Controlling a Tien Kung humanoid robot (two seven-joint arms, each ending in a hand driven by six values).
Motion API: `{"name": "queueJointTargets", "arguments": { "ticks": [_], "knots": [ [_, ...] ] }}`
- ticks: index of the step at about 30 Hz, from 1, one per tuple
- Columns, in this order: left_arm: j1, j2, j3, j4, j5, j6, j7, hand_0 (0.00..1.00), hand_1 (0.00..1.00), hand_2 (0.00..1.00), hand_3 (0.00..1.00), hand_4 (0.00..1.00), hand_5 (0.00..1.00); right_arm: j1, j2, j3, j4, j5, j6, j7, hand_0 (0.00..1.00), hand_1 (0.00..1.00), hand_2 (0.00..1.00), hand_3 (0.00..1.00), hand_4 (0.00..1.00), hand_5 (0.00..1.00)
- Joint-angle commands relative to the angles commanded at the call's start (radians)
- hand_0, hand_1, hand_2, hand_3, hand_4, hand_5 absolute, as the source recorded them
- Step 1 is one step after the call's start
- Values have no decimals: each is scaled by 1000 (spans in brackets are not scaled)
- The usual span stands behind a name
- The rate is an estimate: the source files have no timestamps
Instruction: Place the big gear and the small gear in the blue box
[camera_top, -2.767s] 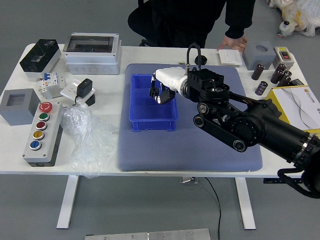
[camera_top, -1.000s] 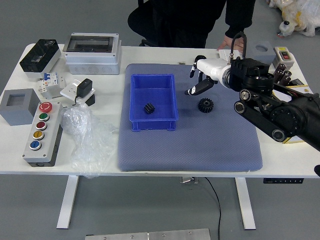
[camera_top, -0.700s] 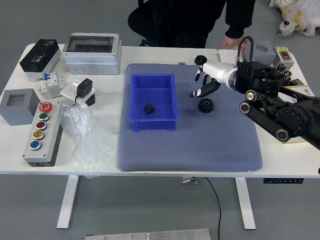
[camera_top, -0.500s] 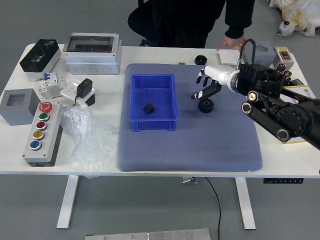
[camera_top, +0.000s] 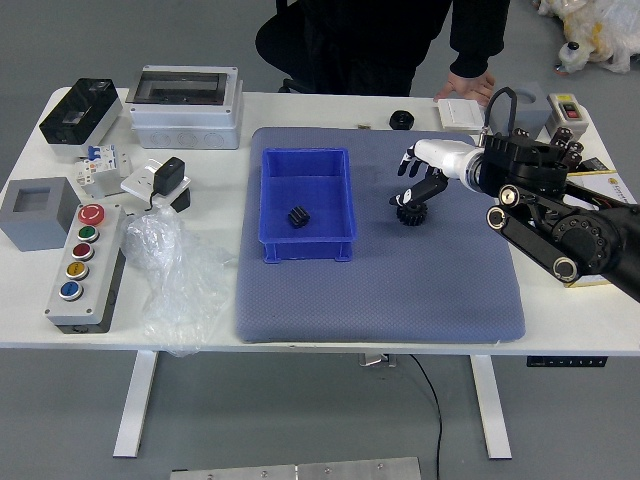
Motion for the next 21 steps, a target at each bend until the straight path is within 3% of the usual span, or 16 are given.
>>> {"name": "queueJointTargets", "arguments": {
  "ticks": [9,10,21],
  "knots": [
    [0,-1,3,0,0,0,0,862,830,829,781,601,375,4,12,-7,-34,5,-10,15,638,628,760,684,784,313],
    [0,-1,3,0,0,0,0,862,830,829,781,600,375,5,13,-7,-37,5,-12,16,639,630,763,682,771,273],
    [1,-3,7,0,0,0,0,862,830,829,781,600,375,15,32,-22,-79,21,-32,32,644,636,773,687,769,260]
  ]
}}
